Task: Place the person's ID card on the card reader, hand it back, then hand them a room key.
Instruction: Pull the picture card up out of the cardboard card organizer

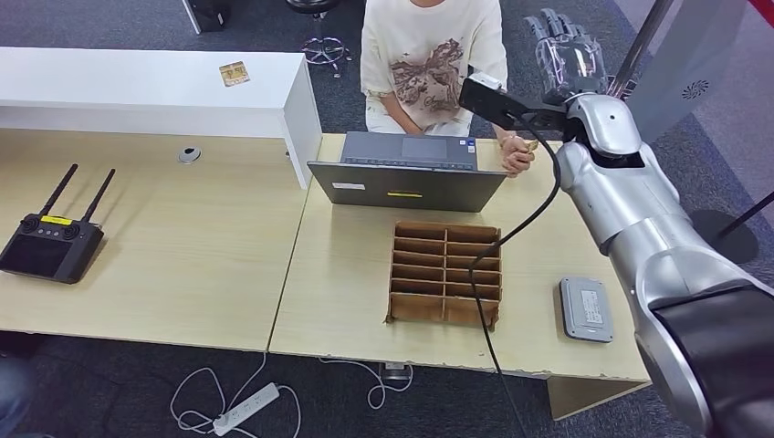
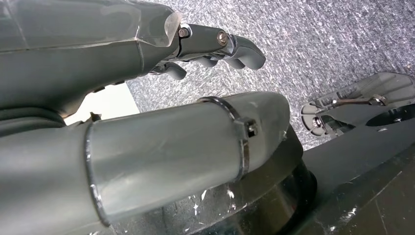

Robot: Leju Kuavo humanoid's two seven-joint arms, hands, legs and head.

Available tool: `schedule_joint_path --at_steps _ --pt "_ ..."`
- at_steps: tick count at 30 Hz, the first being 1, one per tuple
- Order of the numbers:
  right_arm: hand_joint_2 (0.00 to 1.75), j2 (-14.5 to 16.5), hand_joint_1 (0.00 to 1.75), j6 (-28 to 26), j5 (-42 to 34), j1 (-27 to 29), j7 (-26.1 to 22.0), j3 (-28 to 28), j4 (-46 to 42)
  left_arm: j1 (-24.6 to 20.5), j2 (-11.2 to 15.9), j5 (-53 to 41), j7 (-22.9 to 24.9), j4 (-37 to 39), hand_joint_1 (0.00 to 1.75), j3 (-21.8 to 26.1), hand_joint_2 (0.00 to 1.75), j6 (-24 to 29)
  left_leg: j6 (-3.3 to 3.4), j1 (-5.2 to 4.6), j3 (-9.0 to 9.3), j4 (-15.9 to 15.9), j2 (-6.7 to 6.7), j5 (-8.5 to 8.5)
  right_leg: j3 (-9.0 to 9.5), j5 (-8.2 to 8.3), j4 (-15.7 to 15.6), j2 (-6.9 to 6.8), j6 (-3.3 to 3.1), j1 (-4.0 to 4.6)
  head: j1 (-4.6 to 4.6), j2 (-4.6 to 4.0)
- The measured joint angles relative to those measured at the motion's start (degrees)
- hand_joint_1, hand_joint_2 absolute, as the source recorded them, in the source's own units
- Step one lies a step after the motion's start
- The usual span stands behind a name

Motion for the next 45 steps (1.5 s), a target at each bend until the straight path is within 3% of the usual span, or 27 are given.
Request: schedule_joint_path --at_steps 14,20,25,32,45 --pt "1.75 0.2 0.00 0.6 -8.6 0.3 -6.5 -6.0 -1.0 0.2 0.1 0.5 -0.1 0.0 0.00 0.0 0.00 0.7 0.00 0.00 0.00 0.0 0.00 0.00 0.00 0.00 0.0 0.00 0.00 0.00 -0.01 0.00" --pt "1.75 0.2 0.00 1.0 -9.7 0.3 -7.1 -6.8 -1.2 0.3 0.1 0.5 -0.1 0.0 0.00 0.0 0.00 0.8 0.00 0.00 0.00 0.0 0.00 0.00 0.00 0.00 0.0 0.00 0.00 0.00 0.00 0.00" --pt "1.75 0.2 0.00 8.1 -20.9 0.8 -13.2 -13.3 -2.7 0.3 0.1 0.9 -0.5 0.0 0.00 0.0 0.00 1.3 0.00 0.00 0.00 0.0 0.00 0.00 0.00 0.00 0.0 0.00 0.00 0.00 0.01 0.00" --pt "1.75 0.0 0.00 17.4 -29.6 2.1 -16.9 -17.2 -4.3 0.6 0.3 0.2 -0.6 0.0 0.00 0.0 0.00 1.8 0.00 0.00 0.01 0.0 0.00 0.00 0.00 0.00 0.0 0.00 0.00 0.00 0.00 0.00" --pt "1.75 -3.0 0.00 28.8 -48.9 9.5 -18.6 -18.3 -12.5 0.7 0.6 -0.4 -0.6 0.0 0.00 0.0 0.00 1.8 0.00 -0.01 0.01 0.0 0.00 0.00 0.00 0.00 0.0 0.00 0.00 -0.01 0.00 0.00"
